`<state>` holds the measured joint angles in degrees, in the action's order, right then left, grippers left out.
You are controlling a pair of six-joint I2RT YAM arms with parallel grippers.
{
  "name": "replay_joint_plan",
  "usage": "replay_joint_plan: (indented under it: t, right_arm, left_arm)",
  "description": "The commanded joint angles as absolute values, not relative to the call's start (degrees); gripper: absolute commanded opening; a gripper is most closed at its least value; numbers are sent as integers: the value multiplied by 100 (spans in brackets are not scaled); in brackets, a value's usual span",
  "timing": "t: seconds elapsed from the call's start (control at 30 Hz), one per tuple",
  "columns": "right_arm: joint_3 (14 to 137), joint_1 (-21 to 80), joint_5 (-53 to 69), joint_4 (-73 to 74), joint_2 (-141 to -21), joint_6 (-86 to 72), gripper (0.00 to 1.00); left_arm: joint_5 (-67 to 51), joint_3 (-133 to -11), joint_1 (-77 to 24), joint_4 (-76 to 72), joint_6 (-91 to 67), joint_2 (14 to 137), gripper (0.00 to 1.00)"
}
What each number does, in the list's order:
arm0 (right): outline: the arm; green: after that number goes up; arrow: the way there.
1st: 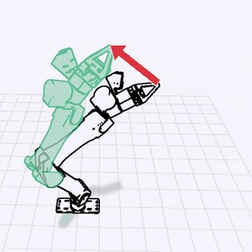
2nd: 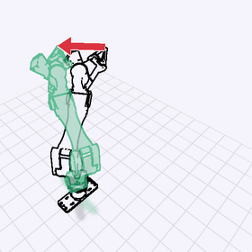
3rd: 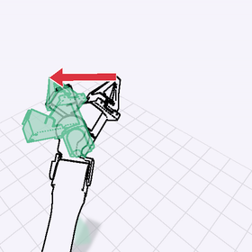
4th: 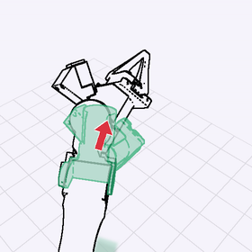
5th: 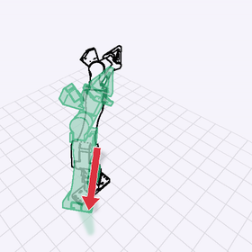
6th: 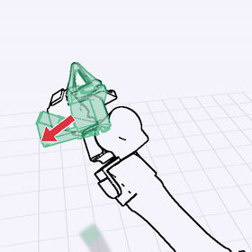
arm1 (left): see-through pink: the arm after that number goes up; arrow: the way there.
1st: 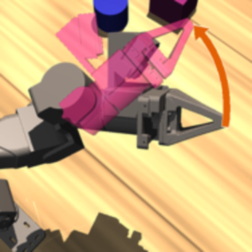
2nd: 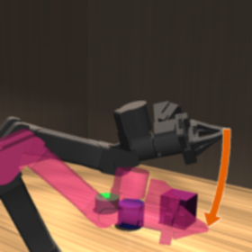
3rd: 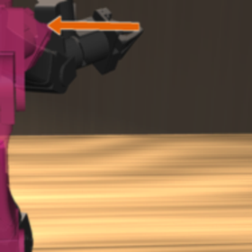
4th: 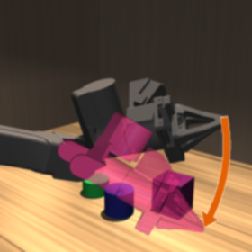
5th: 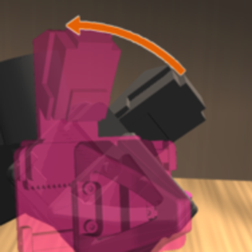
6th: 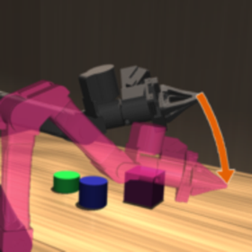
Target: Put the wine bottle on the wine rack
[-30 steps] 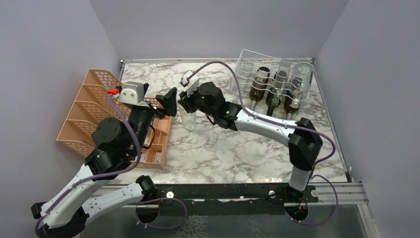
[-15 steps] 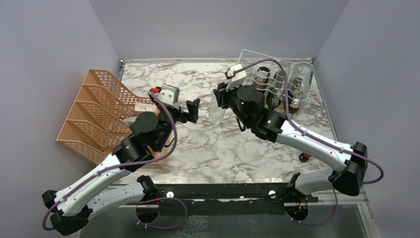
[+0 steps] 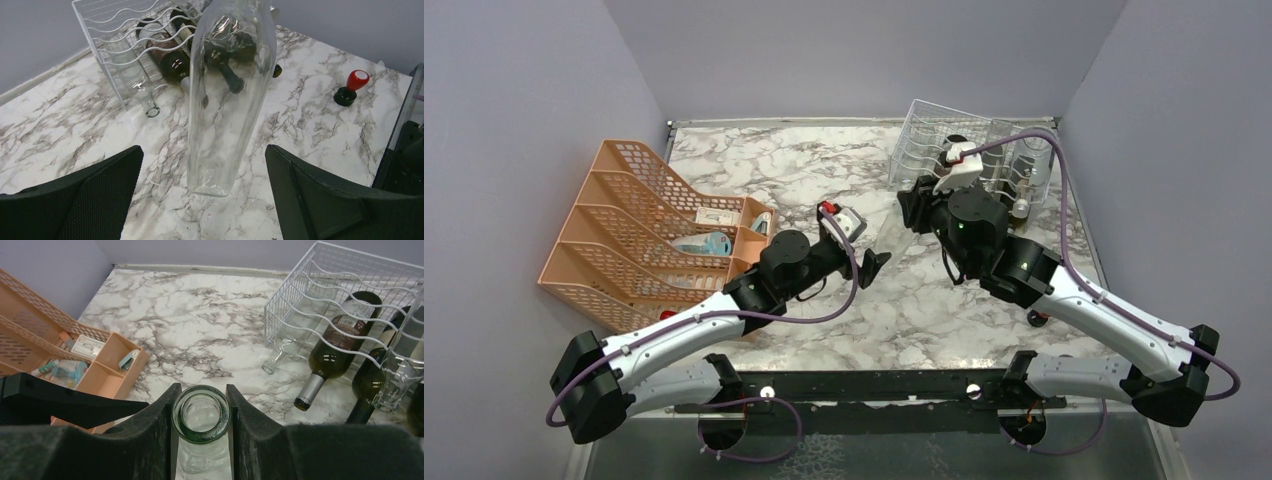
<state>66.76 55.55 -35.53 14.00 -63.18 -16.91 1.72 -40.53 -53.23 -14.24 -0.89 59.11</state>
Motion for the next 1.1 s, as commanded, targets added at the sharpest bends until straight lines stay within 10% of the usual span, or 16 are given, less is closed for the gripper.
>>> replay_joint_plan:
  t: [0.0, 0.57, 1.07]
  right_arm:
    - [6907, 5581, -3517, 1568, -6118, -2069, 1]
    - [7025, 5575, -2589, 1512, -5938, -2292, 1]
    - [7158, 5577, -1846, 1914, -5713, -2486, 2]
  left_arm:
    - [-530, -3854, -5317, -2214, 330, 6105, 99]
    - [-316, -3545, -5317, -2909, 606, 6726, 94]
    - [-351, -3376, -5326, -3296, 1408, 6613, 71]
